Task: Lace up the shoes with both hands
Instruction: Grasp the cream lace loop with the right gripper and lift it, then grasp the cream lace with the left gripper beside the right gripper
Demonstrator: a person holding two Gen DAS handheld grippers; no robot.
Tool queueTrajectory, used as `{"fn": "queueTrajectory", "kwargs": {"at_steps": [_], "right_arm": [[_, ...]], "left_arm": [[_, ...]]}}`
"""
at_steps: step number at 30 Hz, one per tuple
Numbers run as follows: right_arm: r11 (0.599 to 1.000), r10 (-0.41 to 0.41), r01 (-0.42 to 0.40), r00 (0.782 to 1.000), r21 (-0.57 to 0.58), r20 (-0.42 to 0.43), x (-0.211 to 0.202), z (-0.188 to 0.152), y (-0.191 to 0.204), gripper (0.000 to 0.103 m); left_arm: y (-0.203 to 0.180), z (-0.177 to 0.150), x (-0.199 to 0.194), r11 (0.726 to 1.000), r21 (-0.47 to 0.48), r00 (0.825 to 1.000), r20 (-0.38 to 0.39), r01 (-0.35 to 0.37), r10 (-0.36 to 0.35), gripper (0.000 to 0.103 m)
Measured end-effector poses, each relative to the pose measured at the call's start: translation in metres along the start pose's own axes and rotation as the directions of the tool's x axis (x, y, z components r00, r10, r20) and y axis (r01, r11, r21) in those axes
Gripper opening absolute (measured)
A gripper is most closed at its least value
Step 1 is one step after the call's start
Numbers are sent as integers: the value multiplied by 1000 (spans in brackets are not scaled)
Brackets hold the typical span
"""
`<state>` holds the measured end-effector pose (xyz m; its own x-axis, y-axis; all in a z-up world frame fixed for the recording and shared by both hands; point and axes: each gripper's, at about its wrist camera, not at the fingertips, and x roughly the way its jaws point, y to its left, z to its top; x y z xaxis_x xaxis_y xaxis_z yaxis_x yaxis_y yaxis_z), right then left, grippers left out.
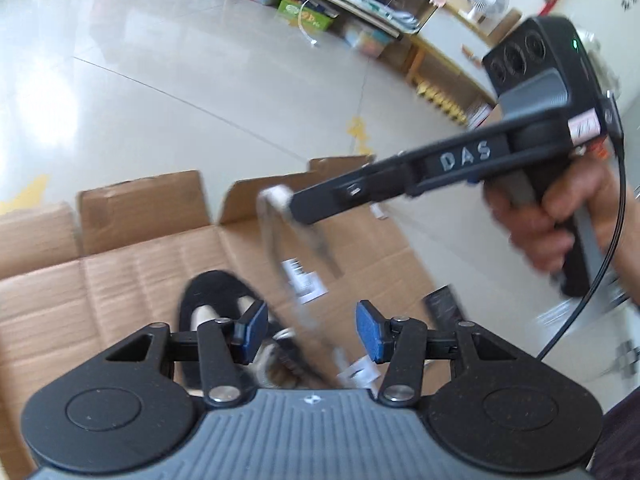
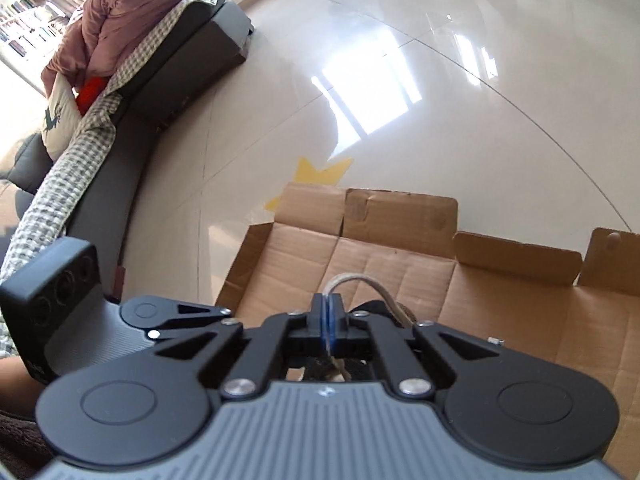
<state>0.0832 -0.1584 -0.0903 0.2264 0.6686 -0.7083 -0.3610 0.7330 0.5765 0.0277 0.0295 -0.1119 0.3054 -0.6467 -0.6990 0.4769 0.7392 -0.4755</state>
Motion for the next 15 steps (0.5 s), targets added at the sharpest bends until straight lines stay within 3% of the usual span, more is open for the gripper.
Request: {"fn": "queueTrajectory", "kwargs": {"at_steps": [5, 7, 9, 12, 15], "right_arm": [[999, 33, -33, 999, -8, -20, 5, -4, 8, 1], [999, 41, -41, 999, -15, -30, 7, -5, 10, 1], [999, 49, -50, 998, -22, -37, 9, -6, 12, 2], [998, 53, -54, 998, -24, -31, 6, -6, 11, 2], [999, 44, -45, 999, -13, -12, 3, -5, 9, 8]], "left_arm": [[4, 6, 1, 999, -45, 999, 33, -8, 10, 44], [9, 8, 0, 997, -78, 999, 39, 10, -6, 28], [17, 10, -1, 991, -127, 998, 38, 46, -42, 4], [25, 10, -2, 984, -169, 997, 49, 60, -52, 1], [25, 12, -10, 987, -160, 996, 86, 13, 1, 1]]}}
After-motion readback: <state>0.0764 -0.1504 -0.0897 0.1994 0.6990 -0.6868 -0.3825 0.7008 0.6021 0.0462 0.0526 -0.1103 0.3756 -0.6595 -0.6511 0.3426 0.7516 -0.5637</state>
